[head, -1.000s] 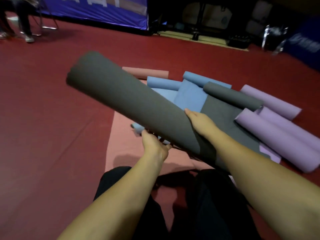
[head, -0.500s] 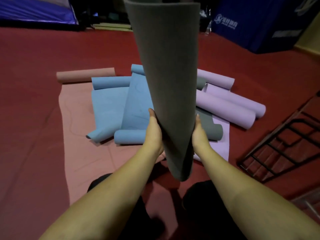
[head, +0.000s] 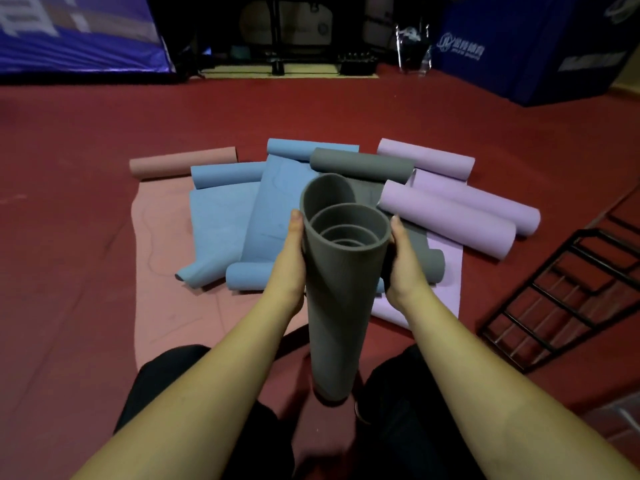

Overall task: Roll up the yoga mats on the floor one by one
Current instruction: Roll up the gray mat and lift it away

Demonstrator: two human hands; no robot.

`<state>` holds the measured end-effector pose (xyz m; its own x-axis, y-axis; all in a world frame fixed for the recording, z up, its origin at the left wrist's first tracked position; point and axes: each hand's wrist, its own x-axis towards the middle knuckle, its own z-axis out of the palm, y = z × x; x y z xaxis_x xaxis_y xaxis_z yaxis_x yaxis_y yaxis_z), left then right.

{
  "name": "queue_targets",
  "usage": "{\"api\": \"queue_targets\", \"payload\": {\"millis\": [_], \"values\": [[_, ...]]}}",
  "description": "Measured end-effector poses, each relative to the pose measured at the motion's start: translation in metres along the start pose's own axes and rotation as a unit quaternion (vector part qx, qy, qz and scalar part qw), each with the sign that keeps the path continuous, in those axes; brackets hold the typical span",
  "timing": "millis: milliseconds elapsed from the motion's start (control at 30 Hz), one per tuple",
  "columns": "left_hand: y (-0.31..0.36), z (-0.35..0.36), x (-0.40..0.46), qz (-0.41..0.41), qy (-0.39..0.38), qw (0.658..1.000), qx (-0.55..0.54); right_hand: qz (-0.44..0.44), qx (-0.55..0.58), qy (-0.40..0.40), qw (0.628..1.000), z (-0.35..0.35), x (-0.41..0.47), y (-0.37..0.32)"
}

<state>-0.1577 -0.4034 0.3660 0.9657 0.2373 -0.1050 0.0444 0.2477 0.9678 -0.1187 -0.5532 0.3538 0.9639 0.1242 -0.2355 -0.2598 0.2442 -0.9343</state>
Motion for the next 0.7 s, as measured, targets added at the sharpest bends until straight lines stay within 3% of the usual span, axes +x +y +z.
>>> {"api": "queue_targets", "payload": {"millis": [200,300,500,600,700], "values": [[0.016,0.016,-0.006,0.013,-0.002,1.000,0.025,-0.013,0.004,-0.015,1.000,0.002,-0.013,-0.015],[0.021,0.021,0.001,-0.009,-0.002,1.000,-0.012,-0.018,0.013,-0.002,1.000,0.008,-0.013,-0.022],[0.033,0.014,0.003,0.036,0.000,0.998,-0.043,-0.060,0.055,-0.028,0.996,-0.001,-0.015,-0.032],[-0.003,0.005,-0.005,-0.007,0.008,1.000,-0.015,-0.051,0.017,0.014,0.998,-0.007,-0.009,0.014],[-0.004,0.007,-0.003,-0.057,0.022,0.997,-0.047,0.010,-0.043,0.005,0.999,-0.005,-0.005,0.018]]}}
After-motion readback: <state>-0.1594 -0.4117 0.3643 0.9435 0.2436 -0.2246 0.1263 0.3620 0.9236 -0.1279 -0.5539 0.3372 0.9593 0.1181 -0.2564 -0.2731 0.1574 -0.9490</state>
